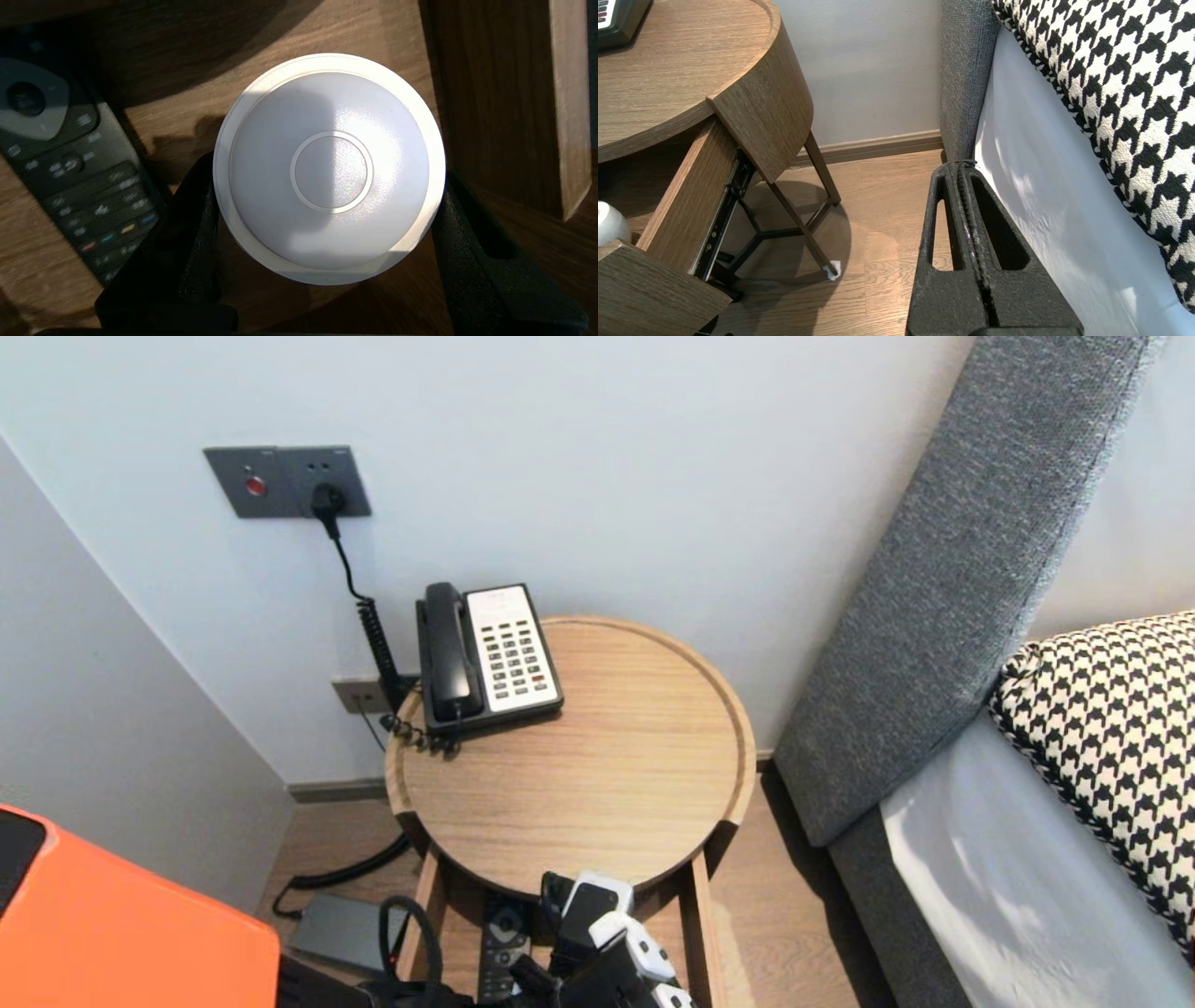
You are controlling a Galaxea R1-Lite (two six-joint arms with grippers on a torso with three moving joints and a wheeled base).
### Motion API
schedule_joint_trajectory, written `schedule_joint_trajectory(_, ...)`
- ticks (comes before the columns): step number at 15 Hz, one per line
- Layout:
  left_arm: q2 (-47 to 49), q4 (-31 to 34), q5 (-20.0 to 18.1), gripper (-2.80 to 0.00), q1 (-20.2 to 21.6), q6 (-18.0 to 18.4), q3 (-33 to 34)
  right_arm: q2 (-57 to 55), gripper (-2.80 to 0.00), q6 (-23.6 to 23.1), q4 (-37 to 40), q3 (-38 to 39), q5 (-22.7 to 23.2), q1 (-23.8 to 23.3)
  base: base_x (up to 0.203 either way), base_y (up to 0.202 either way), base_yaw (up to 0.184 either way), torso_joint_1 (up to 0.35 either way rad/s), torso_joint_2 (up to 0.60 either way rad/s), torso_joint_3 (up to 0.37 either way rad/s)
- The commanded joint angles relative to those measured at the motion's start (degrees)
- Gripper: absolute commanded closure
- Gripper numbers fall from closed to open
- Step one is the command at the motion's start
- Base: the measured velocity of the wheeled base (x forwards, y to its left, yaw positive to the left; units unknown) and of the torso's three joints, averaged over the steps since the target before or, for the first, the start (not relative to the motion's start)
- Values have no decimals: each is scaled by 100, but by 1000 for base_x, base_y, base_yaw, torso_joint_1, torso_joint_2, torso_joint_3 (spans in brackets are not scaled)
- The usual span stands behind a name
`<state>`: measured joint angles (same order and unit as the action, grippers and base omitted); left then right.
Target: Put the remote controls on the table in the drawer one by one
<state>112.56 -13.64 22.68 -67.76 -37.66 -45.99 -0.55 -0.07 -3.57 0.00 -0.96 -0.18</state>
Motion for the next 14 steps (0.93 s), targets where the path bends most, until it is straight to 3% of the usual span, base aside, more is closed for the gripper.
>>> schedule_joint_trajectory(1,122,-176,17,0,18,25,47,1,0,-1,-3,158,0,1,0,0,0,0,0,0)
schedule_joint_trajectory(14,346,-666,-70,0,263,294,34,-1,0,-1,-3,158,0,1,0,0,0,0,0,0)
